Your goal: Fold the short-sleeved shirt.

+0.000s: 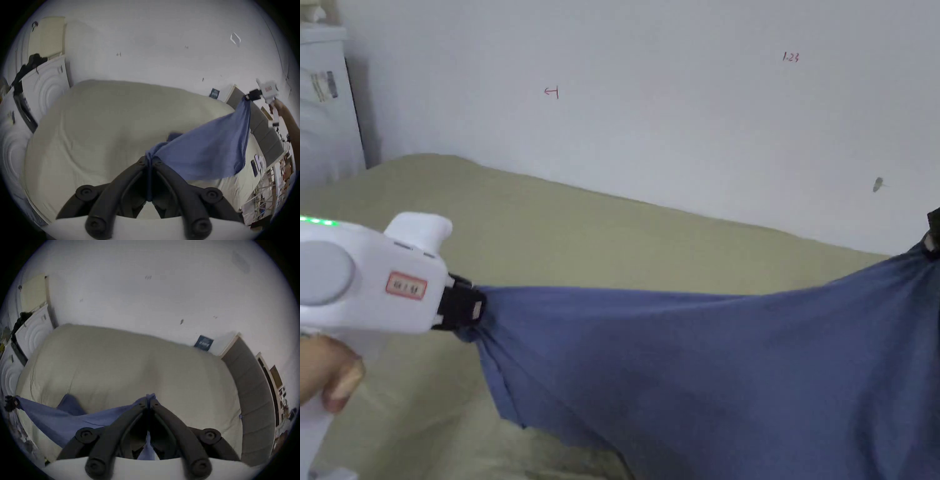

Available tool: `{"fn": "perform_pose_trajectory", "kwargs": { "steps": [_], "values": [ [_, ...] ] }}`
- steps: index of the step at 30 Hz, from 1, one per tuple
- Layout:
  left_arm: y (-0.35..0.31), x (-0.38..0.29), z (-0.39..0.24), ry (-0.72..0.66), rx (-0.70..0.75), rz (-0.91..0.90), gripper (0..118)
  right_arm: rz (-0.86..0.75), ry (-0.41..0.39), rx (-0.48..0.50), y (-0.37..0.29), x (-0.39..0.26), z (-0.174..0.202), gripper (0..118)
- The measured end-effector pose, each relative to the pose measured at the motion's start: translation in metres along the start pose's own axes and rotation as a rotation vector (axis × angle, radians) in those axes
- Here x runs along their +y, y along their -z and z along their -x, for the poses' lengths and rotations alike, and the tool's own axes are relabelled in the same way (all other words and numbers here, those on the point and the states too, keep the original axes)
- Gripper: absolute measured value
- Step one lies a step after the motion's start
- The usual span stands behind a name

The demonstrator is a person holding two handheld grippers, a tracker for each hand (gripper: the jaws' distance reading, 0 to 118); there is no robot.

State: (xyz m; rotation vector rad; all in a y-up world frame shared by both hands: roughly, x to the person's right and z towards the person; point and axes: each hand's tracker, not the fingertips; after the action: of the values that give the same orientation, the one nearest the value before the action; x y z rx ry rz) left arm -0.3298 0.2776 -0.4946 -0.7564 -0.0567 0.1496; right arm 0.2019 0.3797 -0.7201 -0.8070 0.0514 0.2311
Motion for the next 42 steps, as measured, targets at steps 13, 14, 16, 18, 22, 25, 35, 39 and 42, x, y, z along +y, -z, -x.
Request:
{"fn": "perform_pose_trajectory", "kwargs": {
  "steps": [13, 14, 16, 18, 22, 25, 35, 39, 42],
  "values": [
    [0.031, 0.211, -0.038, 0.179, 0.108, -0.163, 4, -0.336, 0.073, -0.157, -0.039, 0.090, -0.052, 1],
    [0.031, 0.224, -0.043, 0.161, 0.116, -0.167, 4, -0.361, 0.102, -0.158, -0.040, 0.106, -0.061, 1],
    [0.033, 0.252, -0.046, 0.165, 0.136, -0.204, 4, -0.417, 0.133, -0.151, -0.050, 0.126, -0.069, 1],
    [0.033, 0.275, -0.052, 0.192, 0.134, -0.239, 4, -0.495, 0.194, -0.259, -0.067, 0.135, -0.071, 1],
    [0.033, 0.310, -0.064, 0.214, 0.194, -0.270, 4, -0.577, 0.259, -0.269, -0.095, 0.152, -0.064, 1],
    [0.025, 0.327, -0.073, 0.188, 0.195, -0.343, 4, -0.605, 0.237, -0.267, -0.108, 0.162, -0.058, 1],
    [0.024, 0.283, -0.074, 0.149, 0.148, -0.355, 4, -0.467, 0.139, -0.176, -0.086, 0.108, -0.020, 1],
    [0.032, 0.237, -0.058, 0.137, 0.125, -0.294, 4, -0.391, 0.149, -0.146, -0.078, 0.051, -0.007, 1],
    [0.027, 0.201, -0.042, 0.122, 0.111, -0.255, 4, -0.346, 0.144, -0.110, -0.075, 0.019, -0.009, 1]
  ]
}}
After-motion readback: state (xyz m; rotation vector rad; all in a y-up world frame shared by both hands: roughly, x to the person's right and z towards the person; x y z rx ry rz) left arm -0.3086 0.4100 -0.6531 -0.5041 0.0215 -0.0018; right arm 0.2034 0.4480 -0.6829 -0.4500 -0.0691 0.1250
